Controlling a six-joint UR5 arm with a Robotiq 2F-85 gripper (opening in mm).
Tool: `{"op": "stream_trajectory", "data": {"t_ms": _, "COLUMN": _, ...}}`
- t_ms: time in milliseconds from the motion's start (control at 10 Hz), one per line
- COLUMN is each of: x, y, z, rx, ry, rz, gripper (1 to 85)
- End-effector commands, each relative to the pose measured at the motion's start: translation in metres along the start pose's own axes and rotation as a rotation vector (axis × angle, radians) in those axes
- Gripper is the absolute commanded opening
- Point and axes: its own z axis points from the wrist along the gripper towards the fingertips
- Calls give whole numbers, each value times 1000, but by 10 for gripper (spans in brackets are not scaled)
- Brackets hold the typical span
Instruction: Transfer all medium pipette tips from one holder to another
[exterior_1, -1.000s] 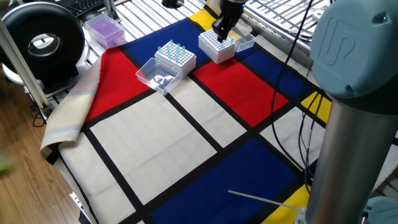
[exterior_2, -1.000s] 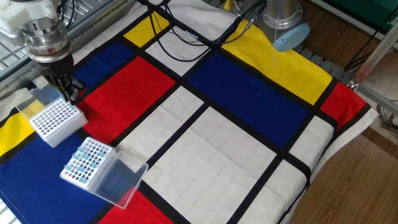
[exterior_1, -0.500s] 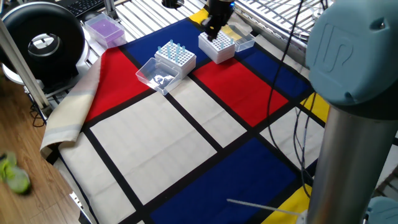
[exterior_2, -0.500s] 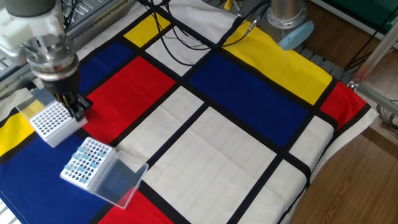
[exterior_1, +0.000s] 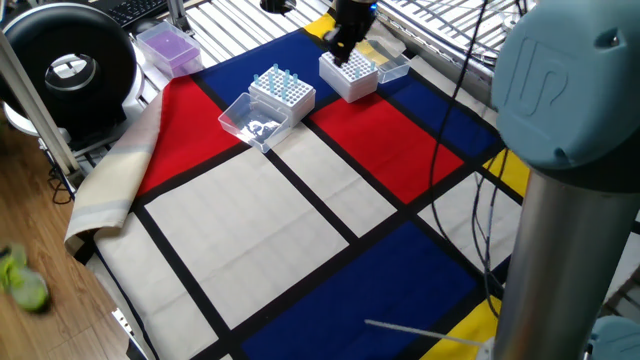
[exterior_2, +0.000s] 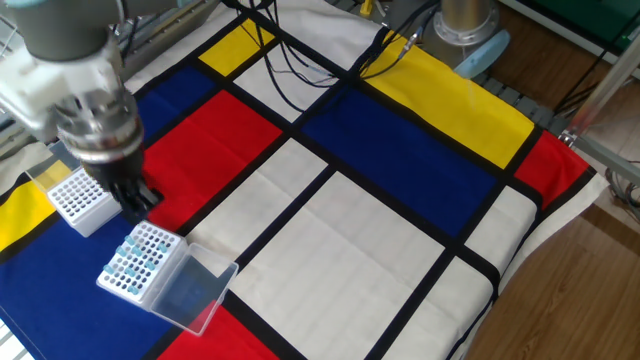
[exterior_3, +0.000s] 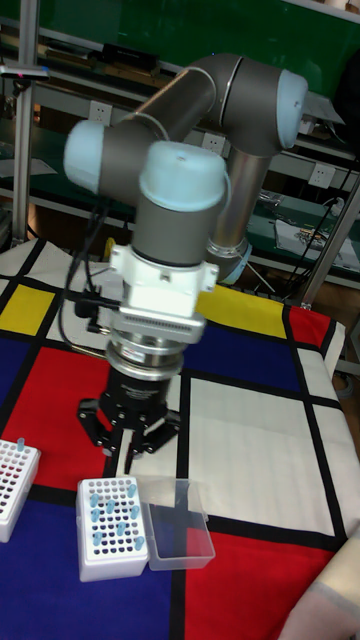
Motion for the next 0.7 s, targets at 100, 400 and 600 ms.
{"op": "stream_trajectory", "data": {"t_ms": 100, "x": -7, "y": 35, "z": 15, "rx": -5, "ry": -23, "rz": 10, "gripper": 253}}
{"op": "stream_trajectory", "data": {"t_ms": 400, "x": -10, "y": 37, "z": 30, "rx": -4, "ry": -40, "rz": -10, "gripper": 280}}
{"op": "stream_trajectory", "data": {"t_ms": 600, "x": -10, "y": 32, "z": 34, "rx": -12, "ry": -39, "rz": -27, "gripper": 293}}
